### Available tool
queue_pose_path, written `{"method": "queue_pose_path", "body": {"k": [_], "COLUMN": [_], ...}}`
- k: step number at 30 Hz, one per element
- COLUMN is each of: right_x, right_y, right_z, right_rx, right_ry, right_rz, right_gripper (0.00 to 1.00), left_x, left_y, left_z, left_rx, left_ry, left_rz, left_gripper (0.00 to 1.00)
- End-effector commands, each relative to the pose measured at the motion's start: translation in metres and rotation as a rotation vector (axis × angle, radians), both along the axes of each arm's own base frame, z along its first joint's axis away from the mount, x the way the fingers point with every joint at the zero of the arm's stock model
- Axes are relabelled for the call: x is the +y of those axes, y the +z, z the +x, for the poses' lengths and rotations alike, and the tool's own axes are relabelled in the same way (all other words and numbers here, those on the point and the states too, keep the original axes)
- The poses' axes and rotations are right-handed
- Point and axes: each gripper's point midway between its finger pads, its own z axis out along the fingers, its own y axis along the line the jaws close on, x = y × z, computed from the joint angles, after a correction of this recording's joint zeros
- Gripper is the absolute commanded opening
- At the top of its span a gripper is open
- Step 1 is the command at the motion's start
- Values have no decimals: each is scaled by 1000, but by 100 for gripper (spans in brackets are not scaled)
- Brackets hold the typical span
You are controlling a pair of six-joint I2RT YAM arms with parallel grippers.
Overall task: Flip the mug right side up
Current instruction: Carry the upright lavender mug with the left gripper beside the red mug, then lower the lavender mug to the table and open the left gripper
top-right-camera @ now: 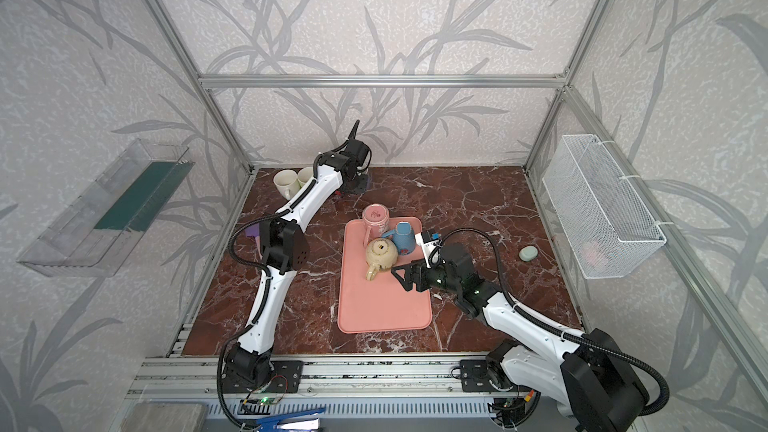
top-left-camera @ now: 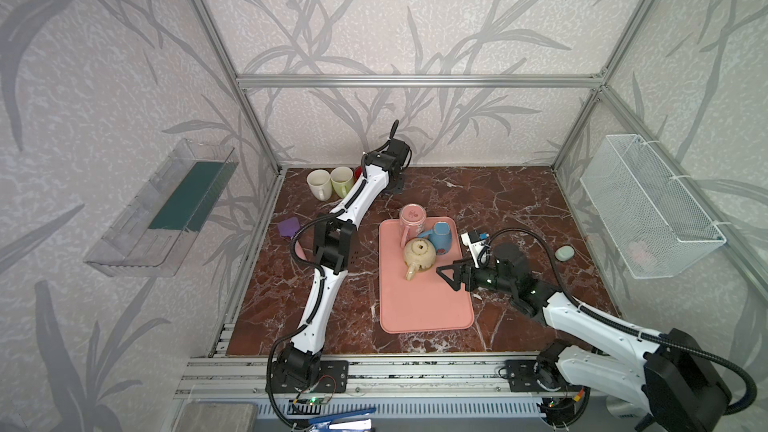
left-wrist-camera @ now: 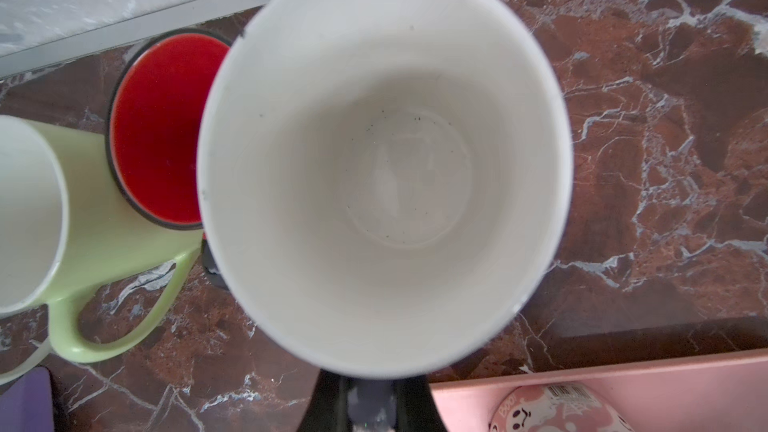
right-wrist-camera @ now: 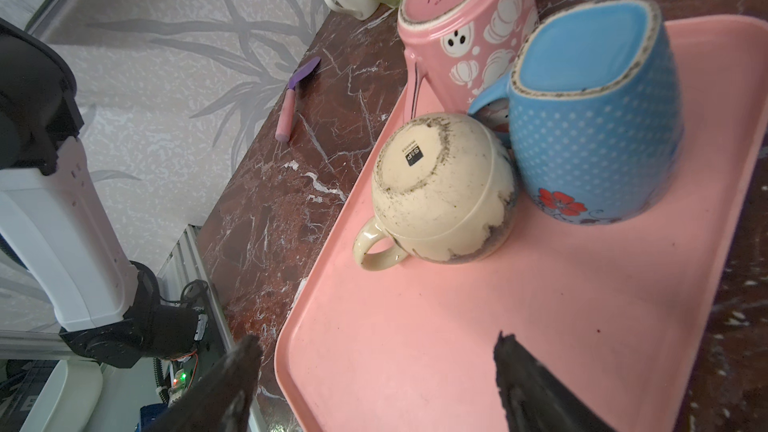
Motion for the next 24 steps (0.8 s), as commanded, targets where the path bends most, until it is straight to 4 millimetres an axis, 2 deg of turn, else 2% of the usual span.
{"method": "queue_pose_path", "body": {"k": [1, 24], "right_x": [4, 4], "right_y": [6, 3], "right_z": [0, 0], "right_rx": [-18, -14], "right_ry": [14, 14], "right_rz": [26, 17], "right_gripper": [87, 87], "left_x": [6, 10], "left_y": [20, -16], "left_z": [13, 23], "left_rx": [-73, -27], "left_ry": [34, 54], "left_rz": [0, -26], "left_gripper": [0, 0]}}
